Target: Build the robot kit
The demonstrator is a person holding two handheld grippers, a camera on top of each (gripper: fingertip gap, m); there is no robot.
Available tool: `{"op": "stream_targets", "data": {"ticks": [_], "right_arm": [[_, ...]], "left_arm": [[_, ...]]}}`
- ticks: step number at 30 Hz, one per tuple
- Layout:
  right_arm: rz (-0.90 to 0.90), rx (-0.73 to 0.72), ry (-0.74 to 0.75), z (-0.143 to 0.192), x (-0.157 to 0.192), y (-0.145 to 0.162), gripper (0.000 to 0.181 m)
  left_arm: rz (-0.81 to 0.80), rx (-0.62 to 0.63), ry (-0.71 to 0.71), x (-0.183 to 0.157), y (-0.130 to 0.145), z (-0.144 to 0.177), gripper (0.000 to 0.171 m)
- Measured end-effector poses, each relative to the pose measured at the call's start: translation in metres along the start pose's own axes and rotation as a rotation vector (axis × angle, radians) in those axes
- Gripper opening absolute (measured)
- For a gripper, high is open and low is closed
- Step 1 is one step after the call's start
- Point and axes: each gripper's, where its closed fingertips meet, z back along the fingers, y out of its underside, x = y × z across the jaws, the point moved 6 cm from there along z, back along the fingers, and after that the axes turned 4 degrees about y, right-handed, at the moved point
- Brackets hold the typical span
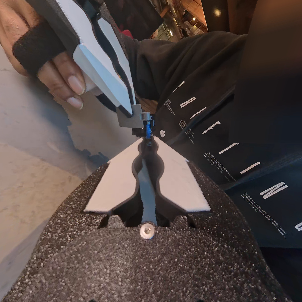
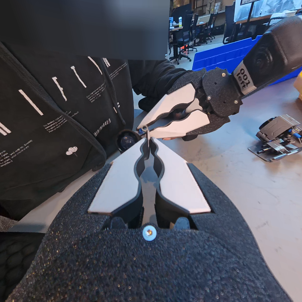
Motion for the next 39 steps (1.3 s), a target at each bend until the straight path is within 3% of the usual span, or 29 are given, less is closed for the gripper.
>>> {"op": "stream_targets", "data": {"ticks": [8,13,20,26,33,39], "right_arm": [[0.021,0.068,-0.003,-0.006,0.005,0.004,0.002],[0.053,0.212,0.018,-0.011,0.006,0.014,0.001],[0.097,0.409,0.087,-0.022,0.003,0.036,0.002],[0.145,0.512,0.165,-0.028,0.005,0.042,0.002],[0.127,0.455,0.216,-0.024,0.010,0.040,0.013],[0.118,0.438,0.231,-0.026,0.013,0.044,0.006]], "left_arm": [[0.027,-0.004,0.005,0.002,0.001,-0.001,0.005],[0.065,-0.007,-0.018,0.006,0.002,0.000,0.005],[0.108,0.110,-0.182,0.020,0.015,-0.001,0.005],[0.135,0.158,-0.234,0.022,0.017,-0.002,0.005],[0.188,0.190,-0.230,0.019,0.018,-0.004,0.006],[0.270,0.183,-0.214,0.021,0.018,-0.004,0.006]]}}
